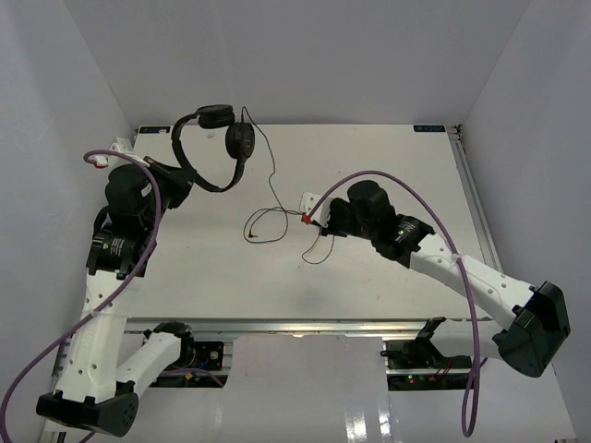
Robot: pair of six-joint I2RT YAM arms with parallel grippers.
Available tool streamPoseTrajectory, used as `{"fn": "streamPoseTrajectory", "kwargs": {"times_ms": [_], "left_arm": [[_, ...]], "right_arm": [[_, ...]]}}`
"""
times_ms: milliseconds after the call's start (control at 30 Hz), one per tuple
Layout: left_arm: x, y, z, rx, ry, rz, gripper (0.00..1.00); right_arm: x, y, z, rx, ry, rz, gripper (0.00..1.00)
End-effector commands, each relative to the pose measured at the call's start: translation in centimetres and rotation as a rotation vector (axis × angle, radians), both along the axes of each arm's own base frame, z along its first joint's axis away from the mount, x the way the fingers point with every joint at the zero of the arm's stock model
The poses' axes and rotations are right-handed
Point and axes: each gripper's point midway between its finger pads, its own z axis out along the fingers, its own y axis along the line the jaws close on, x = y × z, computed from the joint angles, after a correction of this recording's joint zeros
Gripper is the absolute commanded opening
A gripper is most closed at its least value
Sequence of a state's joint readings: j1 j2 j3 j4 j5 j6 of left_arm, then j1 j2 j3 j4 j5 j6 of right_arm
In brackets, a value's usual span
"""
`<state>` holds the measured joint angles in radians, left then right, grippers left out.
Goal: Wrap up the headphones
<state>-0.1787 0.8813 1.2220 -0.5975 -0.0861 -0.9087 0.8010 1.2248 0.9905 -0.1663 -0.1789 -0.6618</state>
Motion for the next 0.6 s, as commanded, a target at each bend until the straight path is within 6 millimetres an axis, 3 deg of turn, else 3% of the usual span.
{"fn": "streamPoseTrajectory", "kwargs": {"times_ms": [0, 100, 233, 400, 567], "left_arm": [[1.4, 1.1, -2.0, 0.134, 0.027, 0.027, 0.0], [2.1, -0.2, -5.2, 0.221, 0.098, -0.08, 0.0], [2.7, -1.7, -9.4, 0.253, 0.176, -0.184, 0.0], [3.1, -3.4, -10.6, 0.234, 0.184, -0.274, 0.0], [3.3, -5.1, -12.6, 0.235, 0.224, -0.34, 0.0]], "right_arm": [[5.1, -7.9, 2.9, -0.372, -0.363, -0.253, 0.08], [6.5, -10.0, 5.1, -0.464, -0.493, -0.327, 0.08], [6.1, -8.5, 7.2, -0.414, -0.45, -0.265, 0.08], [4.1, -5.9, 3.3, -0.508, -0.461, -0.109, 0.08], [2.7, -3.3, 2.5, -0.529, -0.488, -0.03, 0.08]]}}
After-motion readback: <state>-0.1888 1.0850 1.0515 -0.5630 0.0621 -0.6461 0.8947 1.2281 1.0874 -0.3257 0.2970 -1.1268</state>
